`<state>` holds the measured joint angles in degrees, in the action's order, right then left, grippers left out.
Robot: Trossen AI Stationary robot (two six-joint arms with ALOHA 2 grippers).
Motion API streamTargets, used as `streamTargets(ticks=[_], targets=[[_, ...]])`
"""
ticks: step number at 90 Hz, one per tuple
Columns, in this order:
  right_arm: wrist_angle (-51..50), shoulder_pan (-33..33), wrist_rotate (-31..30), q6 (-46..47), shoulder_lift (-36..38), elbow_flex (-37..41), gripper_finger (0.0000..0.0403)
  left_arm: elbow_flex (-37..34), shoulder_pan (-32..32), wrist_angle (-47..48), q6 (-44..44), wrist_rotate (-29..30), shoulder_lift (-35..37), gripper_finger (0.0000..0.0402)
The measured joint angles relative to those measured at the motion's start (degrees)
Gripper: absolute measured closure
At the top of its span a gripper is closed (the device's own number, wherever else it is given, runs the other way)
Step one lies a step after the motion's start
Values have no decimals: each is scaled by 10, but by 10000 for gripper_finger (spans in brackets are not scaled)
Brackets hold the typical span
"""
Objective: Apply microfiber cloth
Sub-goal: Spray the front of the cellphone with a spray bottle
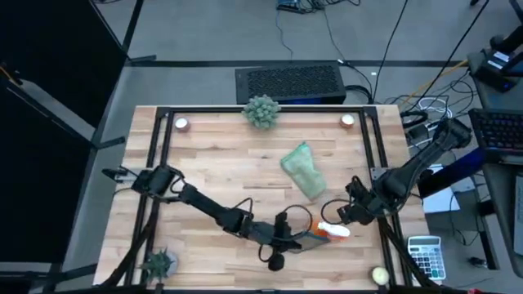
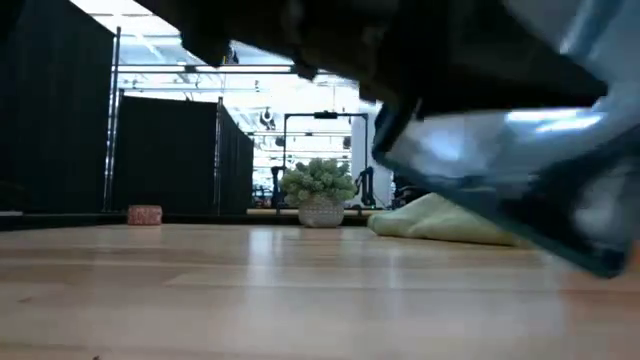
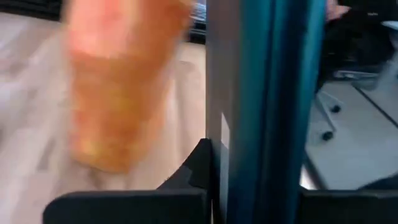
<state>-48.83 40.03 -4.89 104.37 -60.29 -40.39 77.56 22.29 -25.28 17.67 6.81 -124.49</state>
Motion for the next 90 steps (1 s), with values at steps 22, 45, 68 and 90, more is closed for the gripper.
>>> streamTargets(ticks=[22,45,68,90], targets=[[85,6,-16,0,-38,0,245,0,-12,16,13,-7,0,397],[168,6,-31,-43,-84,0,245,1,9,92,29,-34,26,397],[117,-8,-112,-60,-70,0,245,0,80,321,0,114,107,397],[123,-45,-133,-96,-87,0,245,2,64,330,41,159,88,398]])
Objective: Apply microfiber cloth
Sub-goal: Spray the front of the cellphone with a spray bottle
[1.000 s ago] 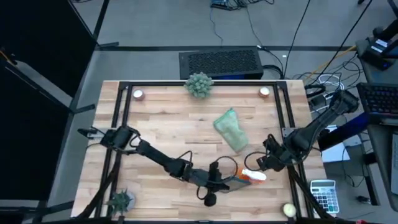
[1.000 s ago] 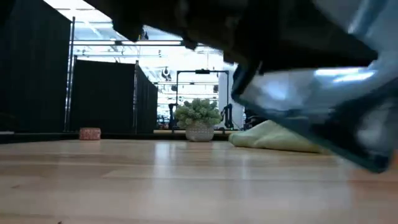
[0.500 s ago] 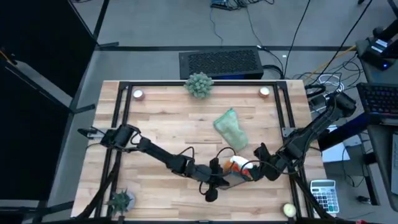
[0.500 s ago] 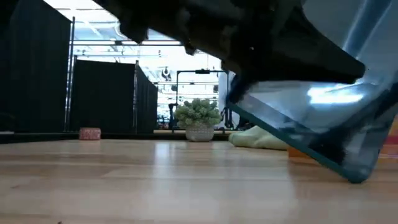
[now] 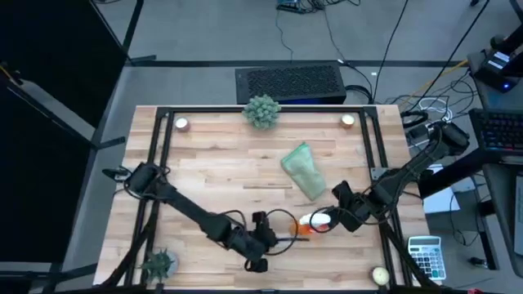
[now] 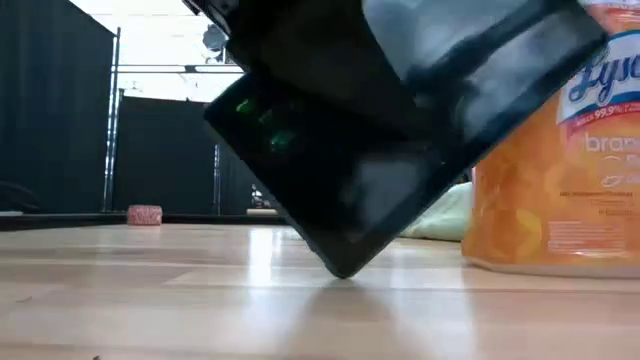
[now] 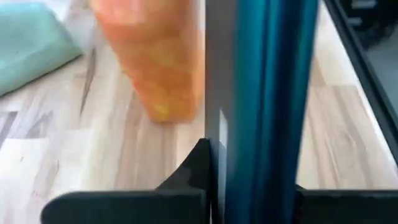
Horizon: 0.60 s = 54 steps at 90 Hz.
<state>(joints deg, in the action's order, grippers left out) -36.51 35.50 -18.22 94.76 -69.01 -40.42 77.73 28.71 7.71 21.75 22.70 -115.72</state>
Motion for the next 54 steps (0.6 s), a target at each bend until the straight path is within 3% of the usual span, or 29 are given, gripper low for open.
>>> streamTargets(ticks=[39,54], targets=[[198,2,-22,-76,-68,0,245,0,-5,44,0,25,7,398],[198,2,-24,-88,-75,0,245,-2,6,65,0,24,18,398]])
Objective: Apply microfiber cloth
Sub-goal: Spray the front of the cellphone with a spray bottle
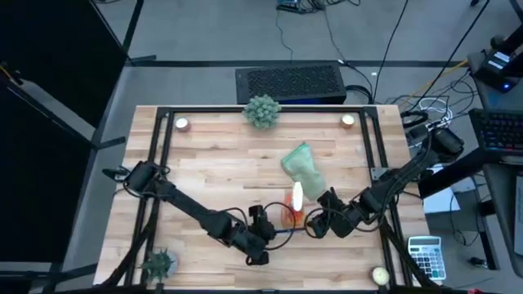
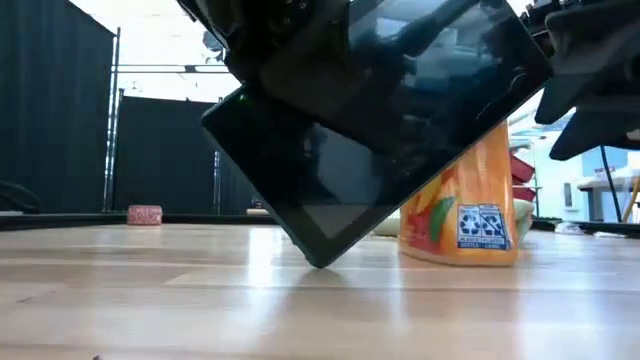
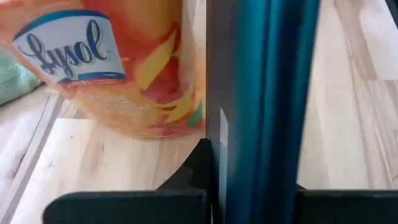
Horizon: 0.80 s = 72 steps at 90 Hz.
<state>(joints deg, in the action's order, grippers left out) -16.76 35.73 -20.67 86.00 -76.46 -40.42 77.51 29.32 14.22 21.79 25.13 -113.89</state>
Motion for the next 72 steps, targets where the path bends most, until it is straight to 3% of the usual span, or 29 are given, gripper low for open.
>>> streamTargets(ticks=[17,37,59,72], targets=[[-19,17,25,-79,68,-13,245,-4,42,110,31,-9,82,398],[-14,20,18,-170,130,-15,245,-1,66,223,47,33,200,398],[-21,-11,-19,-266,115,-15,241,-1,19,330,43,83,264,399],[-27,-21,-19,-288,115,-15,203,-1,-15,351,33,82,283,399]])
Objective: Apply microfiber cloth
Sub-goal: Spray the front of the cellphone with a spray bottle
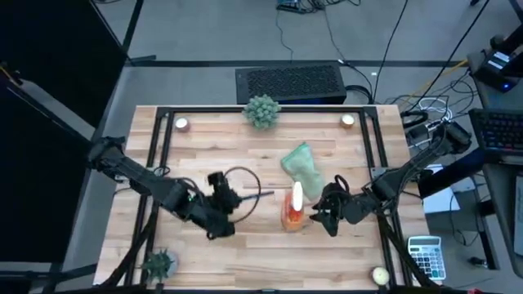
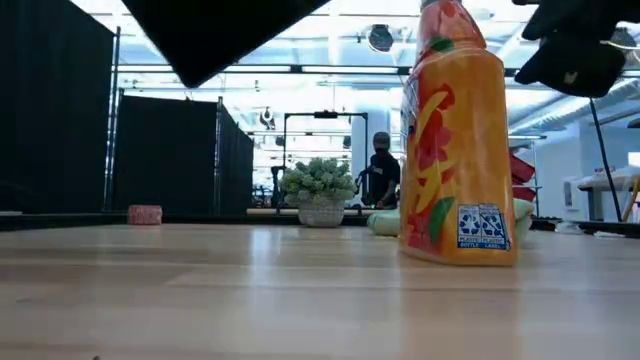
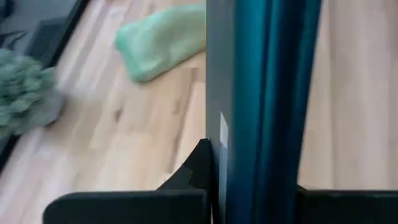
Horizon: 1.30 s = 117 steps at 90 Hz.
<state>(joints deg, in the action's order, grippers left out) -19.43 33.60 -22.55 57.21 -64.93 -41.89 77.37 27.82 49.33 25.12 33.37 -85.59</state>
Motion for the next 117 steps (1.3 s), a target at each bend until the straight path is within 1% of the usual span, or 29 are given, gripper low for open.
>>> streamTargets(ticks=[30,35,39,47,54,61,66,74,84,93,106,117], targets=[[-9,-7,1,-56,17,0,43,0,-39,-7,-47,-10,6,399],[-10,-11,4,-67,21,0,20,0,-47,-9,-48,-17,6,399],[-10,-13,5,-76,27,0,10,0,-54,-10,-50,-21,6,399],[-10,-14,12,-110,52,0,12,-1,-68,-16,-65,-29,6,399],[-9,-14,11,-140,85,0,18,-20,-86,-55,-85,-44,14,399],[-8,-13,-27,-117,122,0,20,-49,-108,-99,-92,-75,28,399],[-10,-13,-57,-107,143,-1,20,-78,-125,-154,-94,-97,43,399],[-30,-12,-87,-149,156,-1,19,-123,-152,-244,-94,-130,61,399],[-39,-12,-123,-196,150,0,19,-172,-181,-366,-92,-188,64,399],[-17,-12,-132,-247,129,0,19,-204,-203,-452,-85,-233,46,399],[34,-13,-138,-308,93,0,19,-210,-223,-496,-80,-259,6,399],[71,-17,-147,-334,68,0,19,-210,-233,-534,-78,-287,-17,399]])
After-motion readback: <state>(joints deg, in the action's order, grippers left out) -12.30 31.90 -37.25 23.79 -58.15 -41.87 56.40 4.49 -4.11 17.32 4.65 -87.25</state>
